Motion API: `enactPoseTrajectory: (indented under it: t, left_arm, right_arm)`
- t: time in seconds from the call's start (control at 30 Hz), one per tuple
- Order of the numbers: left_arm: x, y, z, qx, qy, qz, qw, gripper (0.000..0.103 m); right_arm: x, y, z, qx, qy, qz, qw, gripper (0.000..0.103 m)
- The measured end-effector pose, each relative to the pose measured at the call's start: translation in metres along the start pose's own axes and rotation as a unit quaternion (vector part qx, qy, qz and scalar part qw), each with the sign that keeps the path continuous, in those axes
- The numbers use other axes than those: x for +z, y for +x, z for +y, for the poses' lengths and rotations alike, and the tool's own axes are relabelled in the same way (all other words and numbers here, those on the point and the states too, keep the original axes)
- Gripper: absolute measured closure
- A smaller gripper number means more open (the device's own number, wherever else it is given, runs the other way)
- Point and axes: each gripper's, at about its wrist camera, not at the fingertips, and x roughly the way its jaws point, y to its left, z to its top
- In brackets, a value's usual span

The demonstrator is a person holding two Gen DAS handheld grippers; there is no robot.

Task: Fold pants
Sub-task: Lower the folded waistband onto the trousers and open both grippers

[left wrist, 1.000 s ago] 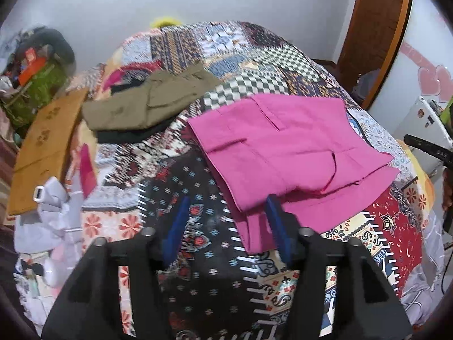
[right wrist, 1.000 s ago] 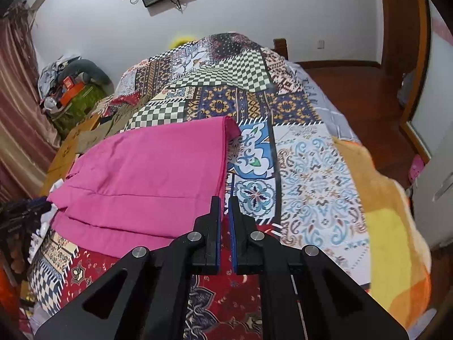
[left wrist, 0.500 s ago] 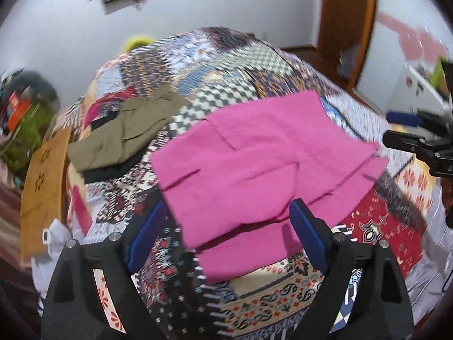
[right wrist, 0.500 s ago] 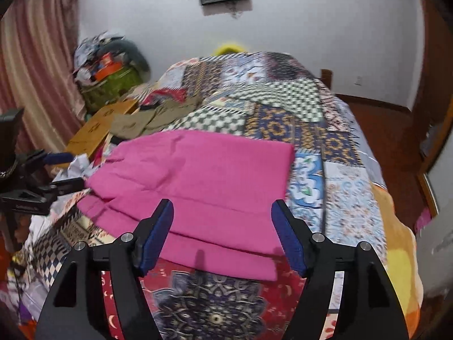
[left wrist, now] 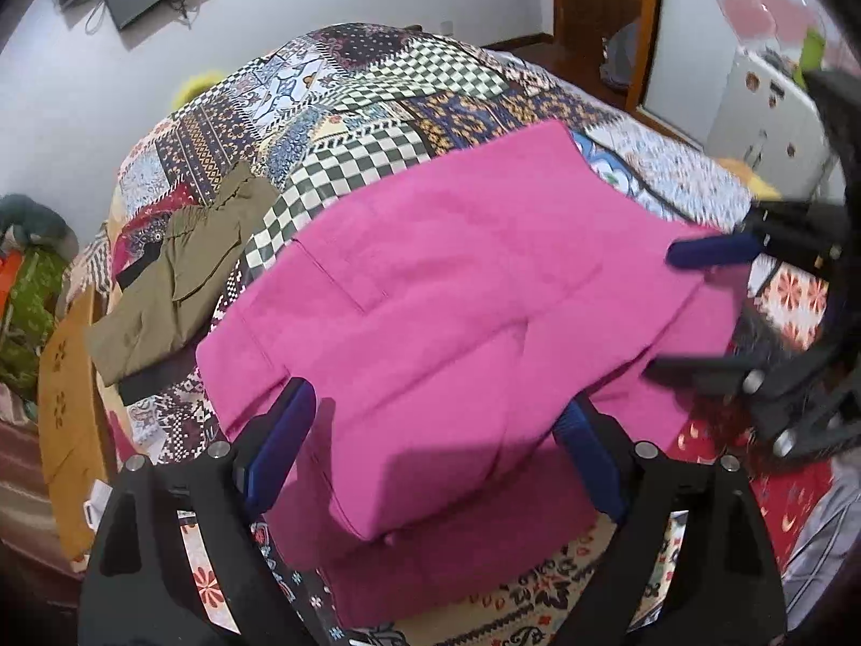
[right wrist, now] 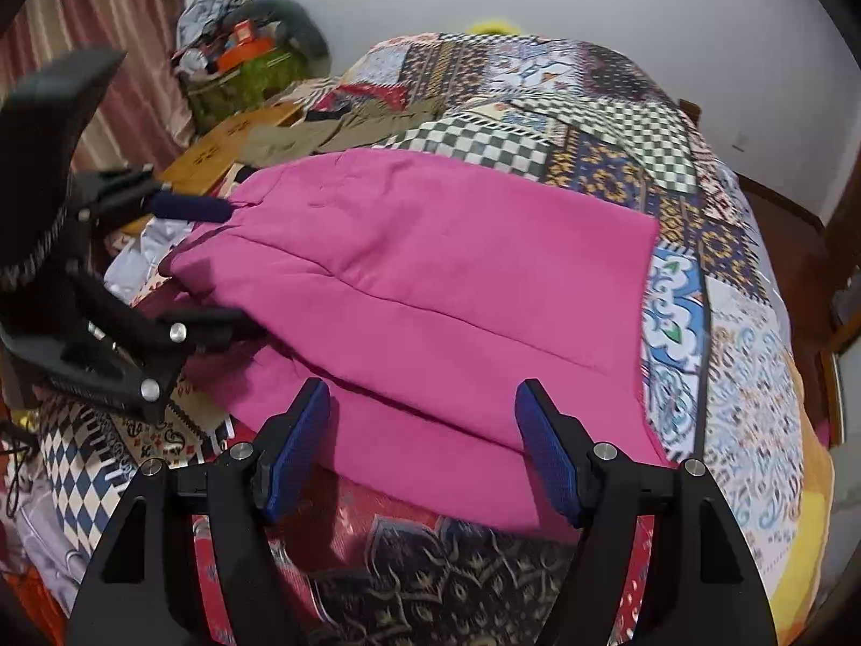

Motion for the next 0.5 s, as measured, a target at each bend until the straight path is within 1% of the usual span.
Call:
enactPoseTrajectory:
  t: [0.13, 0.23, 0.27, 0.3, 0.33, 0.37, 0.4, 0.43, 0.47, 0.5]
  left_arm:
    - [0.007, -0.006, 0.006, -0.010, -0.014, -0.010, 0.9998, 0.014]
    - [0.006, -0.009, 0.007, -0.020, -0.016, -0.010, 0.9996, 0.014]
    - [0.005, -0.008, 0.006, -0.029, -0.015, -0.005, 0.9994, 0.014]
    - [0.003, -0.006, 0.005, -0.037, -0.013, 0.001, 0.9992, 0.016]
    - [0.000, -0.004, 0.003, -0.038, -0.010, 0.005, 0.9992, 0.019]
    - [-0.002, -0.002, 0.001, -0.032, -0.004, 0.009, 0.9994, 0.026]
    - [-0.004, 0.000, -0.001, -0.023, 0.001, 0.012, 0.9997, 0.036]
    - [-0.006, 0.002, -0.002, -0.007, 0.006, 0.012, 0.9999, 0.041]
    - [-0.007, 0.002, -0.002, 0.006, 0.007, 0.010, 0.9999, 0.053]
    - [-0.007, 0.000, -0.002, 0.023, 0.007, 0.004, 0.9997, 0.063]
  right_arm:
    - [0.011, 0.008, 0.004, 0.015, -0.005, -0.006, 1.000, 0.035]
    - [0.019, 0.010, 0.005, 0.016, -0.008, -0.019, 1.000, 0.035]
    - [0.023, 0.011, 0.005, 0.017, -0.008, -0.021, 1.000, 0.037]
    - [0.026, 0.011, 0.005, 0.017, -0.005, -0.025, 1.000, 0.039]
    - [0.029, 0.010, 0.005, 0.022, -0.001, -0.031, 0.999, 0.046]
    - [0.030, 0.009, 0.006, 0.026, 0.000, -0.032, 0.999, 0.053]
    - [0.032, 0.009, 0.006, 0.030, 0.000, -0.033, 0.999, 0.058]
    - [0.033, 0.009, 0.007, 0.034, -0.001, -0.034, 0.999, 0.066]
    - [0.034, 0.009, 0.008, 0.037, -0.002, -0.035, 0.999, 0.076]
    - [0.033, 0.008, 0.010, 0.042, -0.003, -0.036, 0.998, 0.081]
